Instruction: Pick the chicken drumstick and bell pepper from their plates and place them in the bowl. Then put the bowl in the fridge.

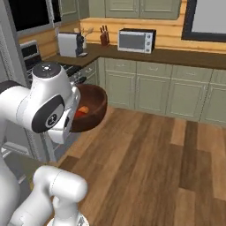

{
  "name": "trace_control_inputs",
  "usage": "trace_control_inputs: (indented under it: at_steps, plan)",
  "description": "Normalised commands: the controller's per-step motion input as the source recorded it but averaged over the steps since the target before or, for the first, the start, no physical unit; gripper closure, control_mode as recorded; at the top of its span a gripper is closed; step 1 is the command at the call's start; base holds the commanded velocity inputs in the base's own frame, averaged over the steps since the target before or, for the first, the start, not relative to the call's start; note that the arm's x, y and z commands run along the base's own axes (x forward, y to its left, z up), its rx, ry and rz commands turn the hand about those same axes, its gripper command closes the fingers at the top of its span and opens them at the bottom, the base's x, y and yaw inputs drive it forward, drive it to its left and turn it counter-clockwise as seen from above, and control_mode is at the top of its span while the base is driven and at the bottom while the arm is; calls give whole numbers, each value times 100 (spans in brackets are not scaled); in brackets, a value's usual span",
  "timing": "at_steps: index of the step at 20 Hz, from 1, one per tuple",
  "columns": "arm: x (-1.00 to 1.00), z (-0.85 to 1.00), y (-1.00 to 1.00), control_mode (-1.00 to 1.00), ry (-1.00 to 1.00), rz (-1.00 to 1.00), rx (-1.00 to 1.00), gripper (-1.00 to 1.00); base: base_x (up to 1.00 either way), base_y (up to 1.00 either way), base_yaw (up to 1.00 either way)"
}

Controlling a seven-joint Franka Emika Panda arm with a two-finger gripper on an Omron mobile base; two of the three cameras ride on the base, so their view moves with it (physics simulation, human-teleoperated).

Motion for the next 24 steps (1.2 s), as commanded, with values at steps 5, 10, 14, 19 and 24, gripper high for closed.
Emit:
trace_control_inputs:
  at_steps: [5, 10, 14, 19, 24]
  plan:
    - [0, 0, 0, 100, 0, 0, 0, 100, 0, 0, 66]
    - [0, 0, 0, 100, 0, 0, 0, 100, 3, 0, 77]
    - [0, 0, 0, 100, 0, 0, 0, 100, 17, -2, 82]
    - [0, 0, 0, 100, 0, 0, 0, 100, 38, 0, 83]
    - [0, 0, 0, 100, 0, 0, 0, 100, 22, -1, 85]
